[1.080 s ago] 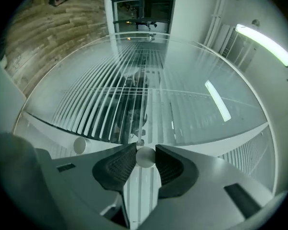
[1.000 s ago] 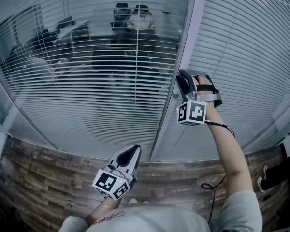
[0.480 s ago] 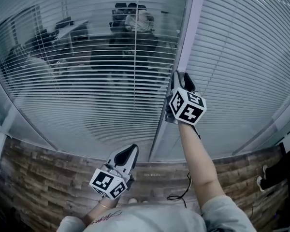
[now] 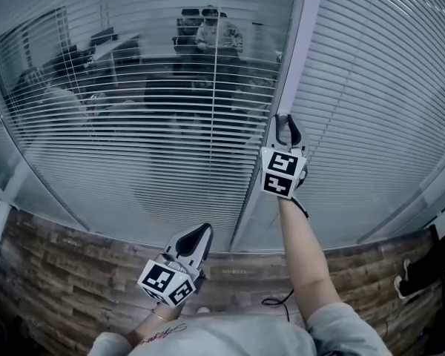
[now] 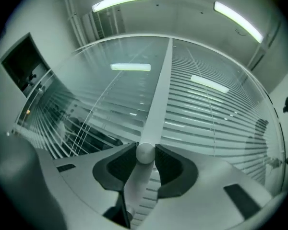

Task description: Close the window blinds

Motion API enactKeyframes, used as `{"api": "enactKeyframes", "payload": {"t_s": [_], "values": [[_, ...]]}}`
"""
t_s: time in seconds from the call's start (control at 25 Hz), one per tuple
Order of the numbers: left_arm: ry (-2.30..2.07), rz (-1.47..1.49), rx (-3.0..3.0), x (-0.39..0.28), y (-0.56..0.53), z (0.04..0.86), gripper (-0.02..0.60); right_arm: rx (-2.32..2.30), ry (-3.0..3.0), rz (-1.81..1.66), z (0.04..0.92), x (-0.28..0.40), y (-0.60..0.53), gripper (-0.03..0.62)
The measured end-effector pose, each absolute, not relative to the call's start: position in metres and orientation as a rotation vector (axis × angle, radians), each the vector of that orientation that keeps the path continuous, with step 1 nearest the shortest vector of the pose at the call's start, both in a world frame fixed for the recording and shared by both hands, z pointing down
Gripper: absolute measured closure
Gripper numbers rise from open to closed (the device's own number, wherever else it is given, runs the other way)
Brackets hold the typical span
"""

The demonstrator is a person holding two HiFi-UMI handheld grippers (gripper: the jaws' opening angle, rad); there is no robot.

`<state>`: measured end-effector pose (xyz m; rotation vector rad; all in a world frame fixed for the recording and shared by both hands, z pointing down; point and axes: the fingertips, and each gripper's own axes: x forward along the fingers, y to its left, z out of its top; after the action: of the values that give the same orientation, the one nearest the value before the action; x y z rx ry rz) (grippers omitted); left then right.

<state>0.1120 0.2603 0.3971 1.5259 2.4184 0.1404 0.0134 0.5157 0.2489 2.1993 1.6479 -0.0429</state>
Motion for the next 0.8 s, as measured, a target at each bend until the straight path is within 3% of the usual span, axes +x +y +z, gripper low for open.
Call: {"api": "enactKeyframes", "payload": {"t_s": [0.36,0.8], "values": [[2.418,0.155,1.506,0.105,0.260,0.404,0.563,1.870,1.300,0.391,0.255,0.022,0.509,0.462],[2.419,0.145,1.499,0.098,0.266,0.407,0.563,1.627,1.039,0.595,0.266,0.023,0.513,0.462]]}}
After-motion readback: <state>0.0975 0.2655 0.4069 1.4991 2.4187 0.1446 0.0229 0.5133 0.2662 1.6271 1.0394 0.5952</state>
